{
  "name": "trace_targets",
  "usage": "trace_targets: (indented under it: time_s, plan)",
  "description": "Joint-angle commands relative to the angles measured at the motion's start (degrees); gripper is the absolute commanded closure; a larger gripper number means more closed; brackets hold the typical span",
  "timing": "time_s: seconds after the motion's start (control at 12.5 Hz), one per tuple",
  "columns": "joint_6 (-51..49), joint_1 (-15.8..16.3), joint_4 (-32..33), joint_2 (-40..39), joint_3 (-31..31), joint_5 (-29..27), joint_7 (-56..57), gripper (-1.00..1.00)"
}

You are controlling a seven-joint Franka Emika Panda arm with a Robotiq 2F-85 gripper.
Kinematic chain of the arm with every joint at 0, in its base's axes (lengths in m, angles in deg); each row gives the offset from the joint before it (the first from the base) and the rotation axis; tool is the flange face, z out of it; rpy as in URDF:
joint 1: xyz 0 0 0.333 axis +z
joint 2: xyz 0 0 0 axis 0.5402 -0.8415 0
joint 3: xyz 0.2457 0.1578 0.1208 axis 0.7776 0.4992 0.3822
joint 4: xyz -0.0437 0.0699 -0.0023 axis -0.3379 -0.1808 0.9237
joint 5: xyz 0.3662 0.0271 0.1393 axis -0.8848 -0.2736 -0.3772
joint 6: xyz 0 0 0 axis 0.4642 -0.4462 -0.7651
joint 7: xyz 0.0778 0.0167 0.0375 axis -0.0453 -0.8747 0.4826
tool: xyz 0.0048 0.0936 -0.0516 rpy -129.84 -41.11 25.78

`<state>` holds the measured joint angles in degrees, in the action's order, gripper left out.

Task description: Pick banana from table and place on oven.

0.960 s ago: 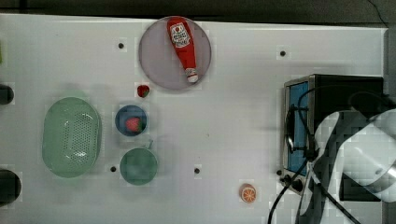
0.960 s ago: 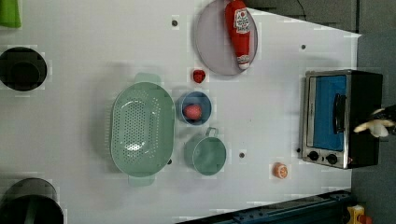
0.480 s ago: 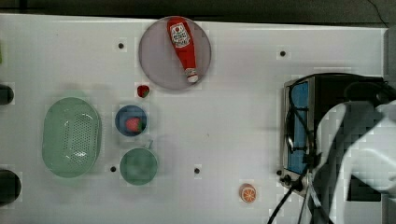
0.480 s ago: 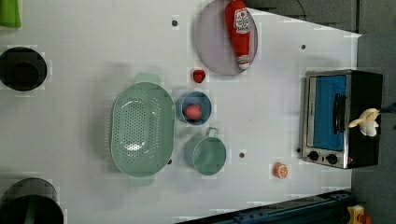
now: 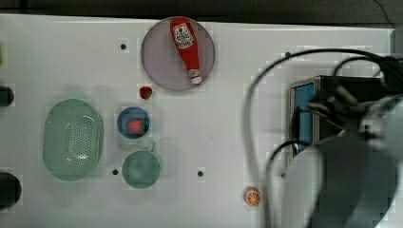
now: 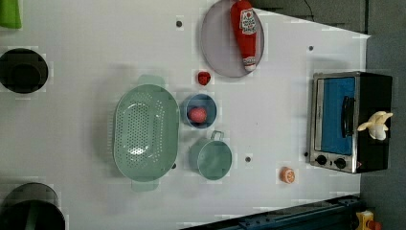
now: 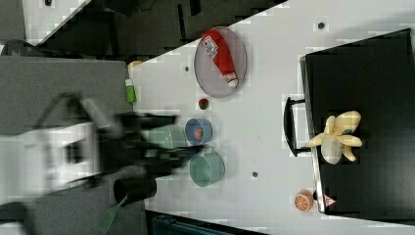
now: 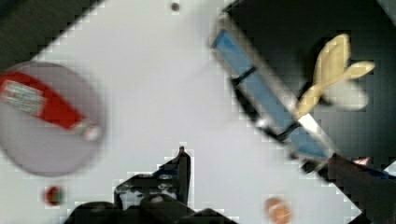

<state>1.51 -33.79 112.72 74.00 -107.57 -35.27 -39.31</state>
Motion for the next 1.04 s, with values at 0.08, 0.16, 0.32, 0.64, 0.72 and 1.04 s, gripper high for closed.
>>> trace_targets:
  time_s: [0.08,0.16,0.32,0.64,0.72,1.04]
  plan:
    - [-1.37,2.82,0.51,-2.54,8.59,1.34,-23.57,-1.0]
    - [-1.39,2.84,1.0,-2.52,11.2,1.34,-30.18,-1.0]
    - [-1.4,2.86,2.88,-2.32,14.82,1.06,-38.01,-1.0]
    - [-1.48,2.88,5.96,1.3,15.89,0.11,-37.91,-1.0]
    - [-1.47,2.89,6.95,2.23,16.01,-0.41,-37.91,-1.0]
    - [-1.46,2.87,9.31,3.94,15.86,-0.79,-37.91,-1.0]
